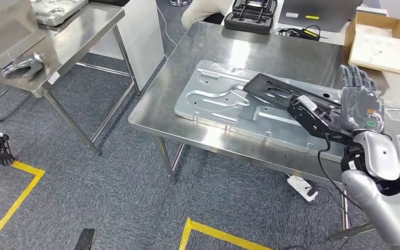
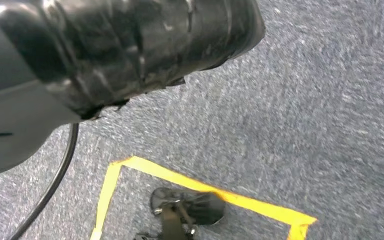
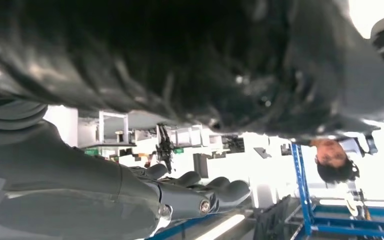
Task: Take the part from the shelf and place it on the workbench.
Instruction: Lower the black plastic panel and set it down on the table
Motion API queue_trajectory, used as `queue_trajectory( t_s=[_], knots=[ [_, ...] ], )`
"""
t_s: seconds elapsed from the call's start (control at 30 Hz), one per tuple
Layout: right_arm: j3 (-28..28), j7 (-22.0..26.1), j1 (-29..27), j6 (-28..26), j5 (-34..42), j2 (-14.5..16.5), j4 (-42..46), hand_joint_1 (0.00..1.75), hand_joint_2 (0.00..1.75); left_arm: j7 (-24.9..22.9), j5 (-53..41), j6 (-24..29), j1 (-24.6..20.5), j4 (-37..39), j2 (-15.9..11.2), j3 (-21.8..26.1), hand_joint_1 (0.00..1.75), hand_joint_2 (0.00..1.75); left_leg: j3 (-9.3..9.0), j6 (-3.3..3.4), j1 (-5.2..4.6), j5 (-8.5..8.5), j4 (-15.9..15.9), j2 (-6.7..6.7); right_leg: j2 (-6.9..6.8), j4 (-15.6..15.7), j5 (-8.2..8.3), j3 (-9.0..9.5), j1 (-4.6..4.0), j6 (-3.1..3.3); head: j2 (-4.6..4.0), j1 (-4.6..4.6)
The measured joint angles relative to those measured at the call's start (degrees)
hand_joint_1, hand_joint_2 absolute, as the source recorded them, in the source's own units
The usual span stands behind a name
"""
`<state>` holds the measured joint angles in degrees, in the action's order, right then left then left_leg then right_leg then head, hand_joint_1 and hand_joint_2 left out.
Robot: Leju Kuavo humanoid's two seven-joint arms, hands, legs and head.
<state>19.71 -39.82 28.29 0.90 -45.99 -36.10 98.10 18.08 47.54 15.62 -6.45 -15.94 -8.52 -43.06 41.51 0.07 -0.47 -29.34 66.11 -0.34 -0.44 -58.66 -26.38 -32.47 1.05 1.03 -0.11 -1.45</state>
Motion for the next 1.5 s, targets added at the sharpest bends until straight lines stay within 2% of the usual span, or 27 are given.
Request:
queue_trajectory(
  t_s=[0.07,0.13,0.2,0.27,0.33,0.4,0.43,0.5,0.57,0.6,0.63,0.7,0.77,0.8,0.83,0.9,0.97,1.03,1.07,1.1,1.17,1.23,1.3,1.33,1.4,1.43,1.5],
  knots=[
    [0.0,0.0,0.0,-0.2,0.0,0.1,0.0,0.0,0.0,-0.1,0.0,0.0,0.0,0.0,0.0,0.1,0.0,0.0,1.42,-0.61,0.5,-3.75,6.9,0.02,-0.03,-0.1,1.24,-1.79,0.1,0.0,0.0,-0.05],
    [0.0,0.0,0.1,-0.3,0.1,0.1,-0.2,0.0,0.0,-0.2,0.0,0.0,0.0,0.0,0.0,0.1,0.0,0.0,0.24,-1.01,0.92,-2.45,8.9,0.02,-0.03,-0.4,2.44,-3.66,0.3,-0.32,0.0,-0.06],
    [0.0,0.0,0.3,-0.6,0.3,0.1,-0.3,0.0,0.0,-0.4,0.0,0.0,-0.1,0.0,0.0,0.1,0.0,0.0,-4.7,-1.23,1.28,0.44,3.5,0.0,-0.02,-0.7,3.51,-5.22,0.52,-0.89,0.0,-0.08],
    [0.0,0.0,0.8,-1.1,0.7,0.2,-0.4,0.0,0.0,-0.6,-0.1,-0.1,-0.2,0.0,-0.1,0.1,0.0,0.0,-10.42,-0.94,1.2,0.13,-4.4,-0.14,-0.02,-0.8,4.45,-6.08,0.57,-1.64,0.0,-0.03],
    [0.0,0.0,1.4,-1.5,1.0,0.2,-0.5,0.0,0.0,-0.7,-0.1,-0.2,-0.4,0.0,-0.2,0.1,0.0,0.0,-12.33,-0.16,0.83,-0.85,-8.1,-0.33,-0.07,-0.4,5.5,-6.19,0.54,-2.43,0.01,-0.02],
    [0.1,0.0,1.7,-1.6,1.1,0.2,-0.7,0.0,0.0,-0.9,-0.2,-0.4,-0.4,0.0,-0.3,0.1,0.0,0.0,-11.49,0.87,0.82,0.14,-8.4,-0.27,-0.02,0.0,6.15,-6.39,0.62,-3.14,0.01,-0.04],
    [0.1,0.0,1.7,-1.7,1.2,0.2,-0.8,0.0,0.0,-1.0,-0.2,-0.6,-0.4,0.0,-0.3,0.2,0.0,0.0,-11.0,1.43,0.84,0.84,-8.5,-0.17,0.05,-0.7,5.14,-6.9,0.63,-3.35,0.01,0.0],
    [0.2,0.0,1.7,-1.8,1.4,0.2,-1.1,0.0,0.0,-1.2,-0.2,-1.0,-0.4,0.0,-0.4,0.1,0.0,0.0,-9.7,2.35,0.85,2.27,-8.7,0.02,0.18,-5.4,0.0,-8.64,0.62,-3.41,0.0,0.11],
    [0.2,0.0,1.7,-2.0,1.5,0.2,-1.3,0.0,0.0,-1.3,-0.2,-1.3,-0.3,0.0,-0.5,0.1,0.0,0.0,-8.1,2.83,0.51,3.5,-8.7,0.06,0.2,-12.9,-5.1,-10.15,0.4,-3.28,0.0,0.17],
    [0.3,0.0,1.7,-2.0,1.6,0.2,-1.4,0.0,0.0,-1.3,-0.2,-1.4,-0.3,0.0,-0.5,0.1,0.0,0.0,-7.29,2.92,0.29,4.1,-8.6,0.05,0.2,-15.5,-5.73,-10.11,0.25,-3.17,0.0,0.19],
    [0.4,0.0,1.7,-2.1,1.6,0.3,-1.5,0.0,0.0,-1.4,-0.2,-1.5,-0.2,0.0,-0.5,0.1,0.0,0.0,-6.47,2.99,0.07,4.66,-8.5,0.05,0.21,-16.4,-5.01,-9.25,0.11,-2.97,0.0,0.19],
    [0.5,0.0,1.8,-2.0,1.5,0.4,-1.7,0.0,0.0,-1.4,-0.2,-1.7,0.0,0.0,-0.5,0.1,0.0,0.0,-4.99,2.99,-0.29,5.64,-8.1,0.02,0.22,-12.4,-2.01,-4.81,-0.29,-2.25,0.0,0.17],
    [0.5,0.0,2.0,-2.0,1.3,0.4,-1.7,0.0,0.0,-1.4,-0.2,-1.9,0.1,0.0,-0.4,0.1,0.0,0.0,-3.92,2.76,-0.55,6.46,-7.7,-0.02,0.19,-4.6,-1.87,0.71,-0.83,-1.41,0.0,0.1],
    [0.5,0.0,2.2,-1.9,1.1,0.5,-1.7,0.0,0.0,-1.4,-0.2,-2.0,0.1,0.0,-0.4,0.1,0.0,0.0,-3.67,2.55,-0.58,6.88,-7.6,-0.03,0.18,-1.9,-2.39,2.36,-1.09,-1.14,0.0,0.12],
    [0.6,0.0,2.6,-1.8,1.1,0.5,-1.7,0.0,0.0,-1.5,-0.3,-2.0,0.0,0.0,-0.4,0.1,0.0,0.0,-3.5,2.3,-0.57,7.37,-7.7,-0.04,0.17,-0.4,-2.87,3.07,-1.3,-0.97,0.0,0.14],
    [0.6,0.0,3.1,-1.5,1.1,0.6,-1.8,0.0,0.0,-1.8,-0.4,-1.9,0.0,0.0,-0.4,0.1,0.0,0.0,-3.23,1.69,-0.54,7.96,-7.8,-0.09,0.07,0.4,-1.96,2.66,-1.13,-0.64,0.0,0.27],
    [0.8,0.0,3.5,-1.2,1.1,0.8,-1.9,0.0,0.0,-2.1,-0.5,-1.8,0.1,0.0,-0.5,0.1,0.0,0.0,-1.95,0.87,-0.43,5.15,-5.6,-0.1,-0.15,0.9,-0.63,1.62,-0.66,-0.09,0.0,0.25],
    [0.9,0.0,3.7,-1.1,1.1,1.0,-1.9,0.0,0.0,-2.1,-0.6,-1.8,0.0,0.0,-0.5,0.1,0.0,0.0,0.23,0.02,0.03,-0.64,0.6,-0.04,-0.25,0.9,0.74,0.03,-0.49,0.24,0.0,0.15],
    [0.9,0.0,3.8,-1.1,1.0,1.1,-1.9,0.0,0.0,-2.1,-0.6,-1.8,0.0,0.0,-0.5,0.1,0.0,0.0,1.11,-0.32,0.3,-2.74,4.3,-0.04,-0.26,0.9,1.44,-0.87,-0.46,0.24,0.0,0.09],
    [0.9,0.0,3.8,-1.1,1.0,1.2,-1.9,0.0,0.0,-2.1,-0.6,-1.8,0.0,0.0,-0.5,0.1,0.0,0.0,1.5,-0.61,0.54,-3.49,7.2,-0.03,-0.26,0.8,2.11,-1.8,-0.4,0.16,0.0,0.11],
    [0.9,0.0,3.9,-1.1,1.0,1.4,-2.0,0.0,0.0,-2.1,-0.6,-1.8,0.0,0.0,-0.5,0.1,0.0,0.0,-0.22,-1.04,0.96,-1.3,8.2,-0.03,-0.25,0.7,3.45,-3.7,-0.18,-0.21,0.0,0.1],
    [0.9,0.0,4.0,-1.0,1.0,1.5,-2.1,0.0,0.0,-2.1,-0.6,-1.8,-0.1,0.0,-0.5,0.1,0.0,0.0,-5.77,-1.23,1.24,0.92,2.2,-0.06,-0.24,0.5,4.63,-5.32,0.0,-0.81,0.0,0.07],
    [0.9,0.0,4.1,-0.7,0.8,1.5,-2.0,0.0,0.0,-2.1,-0.6,-1.9,-0.3,0.0,-0.6,0.1,0.0,0.0,-11.39,-0.8,1.18,-0.15,-5.6,-0.15,-0.29,0.2,5.6,-6.25,0.01,-1.51,0.0,0.11],
    [0.9,0.0,4.2,-0.5,0.8,1.5,-2.0,0.0,0.0,-2.1,-0.8,-1.9,-0.3,0.0,-0.6,0.1,0.0,0.0,-12.7,-0.4,1.04,-0.83,-7.9,-0.19,-0.33,0.2,6.15,-6.46,0.0,-1.88,0.0,0.13],
    [0.9,0.0,4.0,-0.1,0.7,1.6,-2.0,0.0,0.0,-2.3,-1.1,-2.0,-0.2,0.0,-0.6,0.1,0.0,0.0,-12.41,0.63,0.95,-0.48,-9.1,-0.1,-0.37,0.5,7.07,-6.7,0.08,-2.61,0.0,0.17],
    [0.9,0.0,3.9,0.1,0.7,1.7,-2.0,0.0,0.0,-2.4,-1.3,-2.0,-0.1,0.0,-0.6,0.1,0.0,0.0,-12.06,1.17,0.97,0.14,-9.2,-0.01,-0.32,0.2,6.46,-7.05,0.14,-2.87,0.0,0.21],
    [0.9,0.0,3.7,0.3,0.7,1.7,-2.0,0.0,0.0,-2.6,-1.4,-2.0,-0.1,0.0,-0.6,0.1,0.0,0.0,-11.03,2.19,1.02,1.49,-9.3,0.18,-0.19,-3.6,2.04,-8.59,0.26,-3.09,0.0,0.34]
  ],
)
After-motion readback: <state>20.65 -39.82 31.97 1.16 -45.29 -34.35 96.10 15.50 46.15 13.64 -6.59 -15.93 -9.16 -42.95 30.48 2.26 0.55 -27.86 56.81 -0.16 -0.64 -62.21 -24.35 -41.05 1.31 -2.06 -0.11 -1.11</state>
